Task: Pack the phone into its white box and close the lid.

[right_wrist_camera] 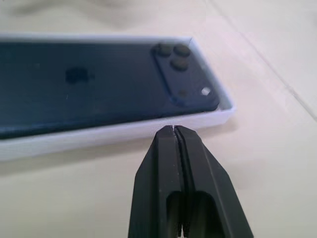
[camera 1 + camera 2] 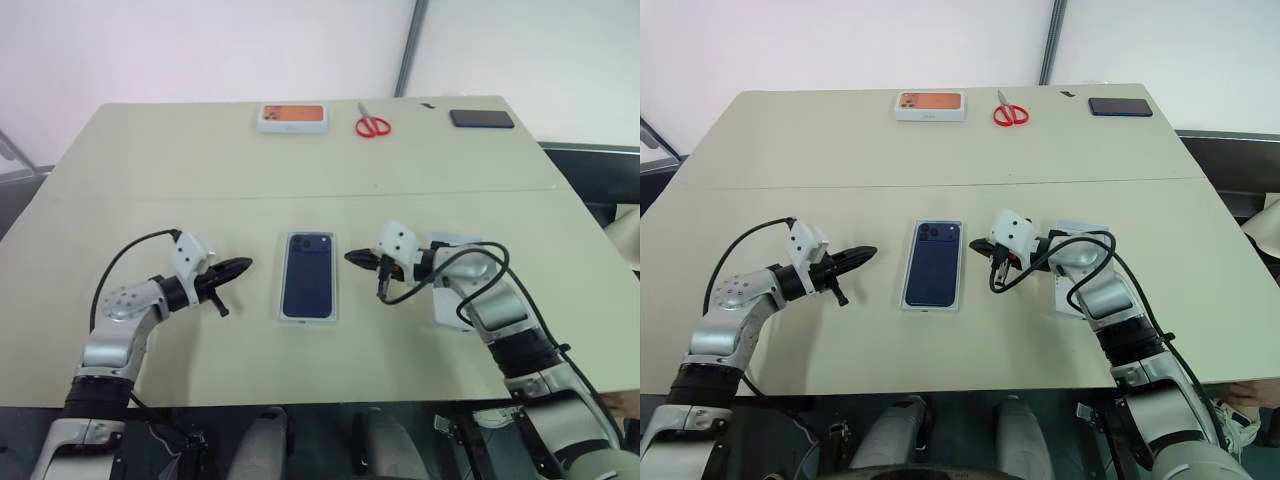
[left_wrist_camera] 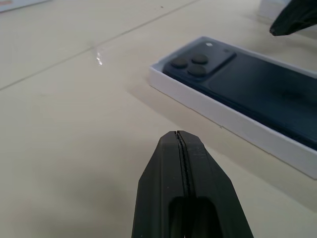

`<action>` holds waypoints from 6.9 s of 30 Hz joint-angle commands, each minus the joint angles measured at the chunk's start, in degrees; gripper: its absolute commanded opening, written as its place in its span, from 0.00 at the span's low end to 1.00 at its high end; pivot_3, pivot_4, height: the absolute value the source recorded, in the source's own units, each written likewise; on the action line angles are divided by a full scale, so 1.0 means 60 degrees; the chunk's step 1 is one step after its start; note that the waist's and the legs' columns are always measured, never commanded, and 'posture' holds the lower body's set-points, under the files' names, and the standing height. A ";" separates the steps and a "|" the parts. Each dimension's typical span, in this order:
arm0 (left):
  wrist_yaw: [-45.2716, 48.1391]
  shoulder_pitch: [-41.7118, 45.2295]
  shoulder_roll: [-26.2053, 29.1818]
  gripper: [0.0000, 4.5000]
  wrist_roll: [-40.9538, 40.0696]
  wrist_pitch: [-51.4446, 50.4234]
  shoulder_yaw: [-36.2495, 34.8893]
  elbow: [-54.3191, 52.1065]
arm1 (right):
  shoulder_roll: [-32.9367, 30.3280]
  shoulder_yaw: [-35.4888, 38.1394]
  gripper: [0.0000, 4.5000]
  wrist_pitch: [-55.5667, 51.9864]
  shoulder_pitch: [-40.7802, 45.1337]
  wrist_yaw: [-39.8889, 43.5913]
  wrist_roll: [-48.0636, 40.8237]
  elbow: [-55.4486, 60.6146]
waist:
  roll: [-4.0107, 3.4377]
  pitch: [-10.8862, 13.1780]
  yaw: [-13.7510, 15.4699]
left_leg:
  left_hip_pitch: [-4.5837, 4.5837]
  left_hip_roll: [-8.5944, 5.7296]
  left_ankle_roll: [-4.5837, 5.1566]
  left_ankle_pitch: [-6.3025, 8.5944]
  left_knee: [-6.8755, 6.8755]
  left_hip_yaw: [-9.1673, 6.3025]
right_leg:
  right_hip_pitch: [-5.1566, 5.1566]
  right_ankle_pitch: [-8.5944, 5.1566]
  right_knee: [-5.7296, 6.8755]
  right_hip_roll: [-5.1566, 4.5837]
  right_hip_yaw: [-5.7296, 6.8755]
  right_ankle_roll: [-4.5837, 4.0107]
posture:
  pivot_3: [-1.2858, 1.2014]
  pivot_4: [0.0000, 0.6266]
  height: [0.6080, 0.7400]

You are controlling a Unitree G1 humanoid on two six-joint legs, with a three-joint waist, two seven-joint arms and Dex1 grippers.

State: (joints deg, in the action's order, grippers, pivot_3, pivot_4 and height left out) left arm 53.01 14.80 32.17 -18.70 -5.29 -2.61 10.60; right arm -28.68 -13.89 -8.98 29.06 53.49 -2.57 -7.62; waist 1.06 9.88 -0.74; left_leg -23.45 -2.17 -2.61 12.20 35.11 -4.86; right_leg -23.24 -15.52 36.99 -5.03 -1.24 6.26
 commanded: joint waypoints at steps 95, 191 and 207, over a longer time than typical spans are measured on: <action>0.0882 0.3068 -0.1695 0.86 0.0385 -0.1535 0.0672 0.1061 | -0.2815 0.2389 0.77 0.0178 -0.0738 0.0654 -0.0444 -0.0143 | -0.0002 0.0003 0.0012 | 0.0016 -0.0008 0.0003 0.0000 0.0033 -0.0005 | 0.0046 -0.0002 0.0018 0.0041 0.0025 0.0012 | 0.52 0.24 1.00; 0.3072 -0.0721 -0.0046 1.00 -0.0932 0.0884 0.0630 -0.1564 | -0.2586 0.2948 0.01 -1.2907 -0.0740 -0.4421 -0.3390 0.4594 | -0.0011 -0.0003 -0.0012 | 0.0005 0.0013 0.0035 0.0017 0.0028 0.0000 | 0.0027 -0.0005 0.0010 0.0010 0.0018 0.0007 | 0.52 0.24 1.00; 0.2317 -0.0158 -0.0211 1.00 -0.1231 0.0303 0.0102 -0.1069 | 0.1621 0.6657 0.01 -1.3608 0.1671 -0.4811 -0.4998 0.4561 | -0.0034 0.0010 -0.0037 | 0.0000 0.0018 0.0035 0.0016 0.0020 -0.0004 | 0.0012 -0.0002 0.0027 0.0035 0.0014 0.0009 | 0.52 0.24 1.00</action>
State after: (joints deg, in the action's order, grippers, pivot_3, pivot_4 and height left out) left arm 67.32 13.34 31.14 -24.52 -3.30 -0.76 4.68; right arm -20.21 23.78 -89.02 38.43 24.10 -30.21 16.76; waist 0.86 9.94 -0.96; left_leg -23.45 -2.06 -2.39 12.30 35.23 -4.88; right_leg -23.17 -15.53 37.15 -4.81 -1.16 6.32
